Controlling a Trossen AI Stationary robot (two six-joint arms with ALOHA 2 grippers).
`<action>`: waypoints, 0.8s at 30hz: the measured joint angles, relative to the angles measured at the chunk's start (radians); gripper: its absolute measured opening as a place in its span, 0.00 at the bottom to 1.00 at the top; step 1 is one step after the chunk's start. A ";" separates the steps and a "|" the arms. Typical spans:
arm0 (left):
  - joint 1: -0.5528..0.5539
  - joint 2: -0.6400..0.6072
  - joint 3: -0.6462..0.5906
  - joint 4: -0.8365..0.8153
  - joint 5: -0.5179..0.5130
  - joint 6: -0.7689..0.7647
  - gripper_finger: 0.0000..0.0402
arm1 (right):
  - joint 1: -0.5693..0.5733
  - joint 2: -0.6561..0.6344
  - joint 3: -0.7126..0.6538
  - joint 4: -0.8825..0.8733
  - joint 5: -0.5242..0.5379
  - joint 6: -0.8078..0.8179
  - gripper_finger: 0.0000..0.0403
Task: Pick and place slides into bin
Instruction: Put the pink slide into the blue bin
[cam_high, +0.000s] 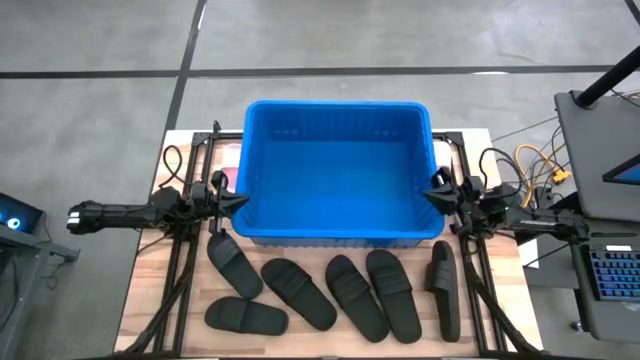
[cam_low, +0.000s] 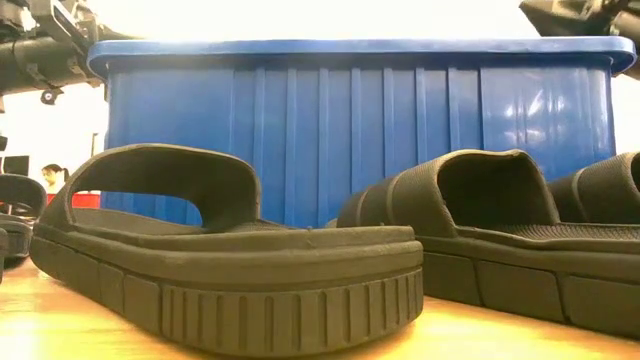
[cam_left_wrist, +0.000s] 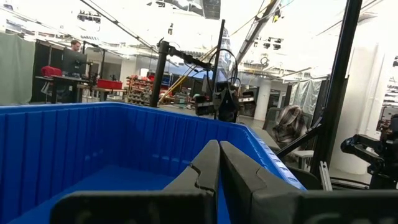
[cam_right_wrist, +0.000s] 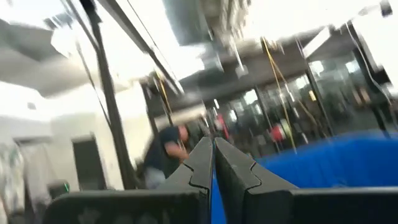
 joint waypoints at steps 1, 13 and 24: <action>0.000 -0.001 0.000 0.000 0.000 0.000 0.00 | 0.000 -0.002 0.000 0.038 0.000 0.008 0.02; 0.000 0.002 0.000 0.206 0.000 -0.018 0.00 | 0.000 -0.003 0.000 0.197 0.055 0.070 0.02; 0.000 0.000 0.003 0.575 -0.217 -0.081 0.00 | 0.000 0.000 0.003 0.272 0.299 0.105 0.02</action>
